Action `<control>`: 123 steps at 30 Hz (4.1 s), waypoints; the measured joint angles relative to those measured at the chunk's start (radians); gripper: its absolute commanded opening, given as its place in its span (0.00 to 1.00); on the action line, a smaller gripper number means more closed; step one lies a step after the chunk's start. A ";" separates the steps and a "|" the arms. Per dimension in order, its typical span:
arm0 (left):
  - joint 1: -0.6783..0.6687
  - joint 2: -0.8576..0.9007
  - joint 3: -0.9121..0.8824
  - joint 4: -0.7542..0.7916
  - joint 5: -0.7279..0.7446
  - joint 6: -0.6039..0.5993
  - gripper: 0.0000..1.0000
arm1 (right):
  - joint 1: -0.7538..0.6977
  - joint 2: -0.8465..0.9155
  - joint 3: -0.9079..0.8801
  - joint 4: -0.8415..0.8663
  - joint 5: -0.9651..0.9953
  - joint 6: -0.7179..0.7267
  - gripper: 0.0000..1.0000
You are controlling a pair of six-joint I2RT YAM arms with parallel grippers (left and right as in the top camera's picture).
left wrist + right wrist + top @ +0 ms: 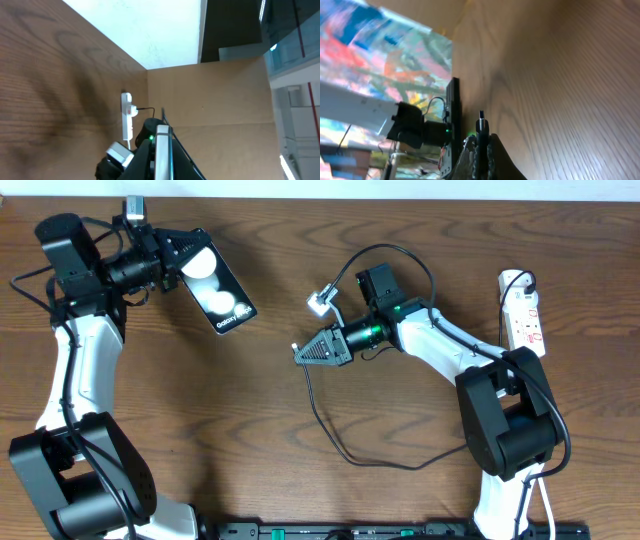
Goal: Plug charger to phone and switch on socket
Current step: 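Lift the cable plug with the right gripper toward the phone's bottom edge, then push the cable plug into the phone's bottom port with the right gripper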
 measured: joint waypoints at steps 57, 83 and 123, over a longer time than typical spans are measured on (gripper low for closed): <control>-0.124 0.000 -0.001 0.467 -0.015 -0.031 0.08 | 0.064 0.000 -0.004 0.970 -0.212 0.734 0.01; -0.126 0.000 -0.001 0.459 0.034 -0.031 0.08 | 0.064 0.000 -0.004 0.996 -0.195 0.753 0.01; -0.127 0.000 -0.001 0.459 0.042 -0.019 0.07 | 0.074 0.000 -0.004 1.034 -0.190 0.760 0.01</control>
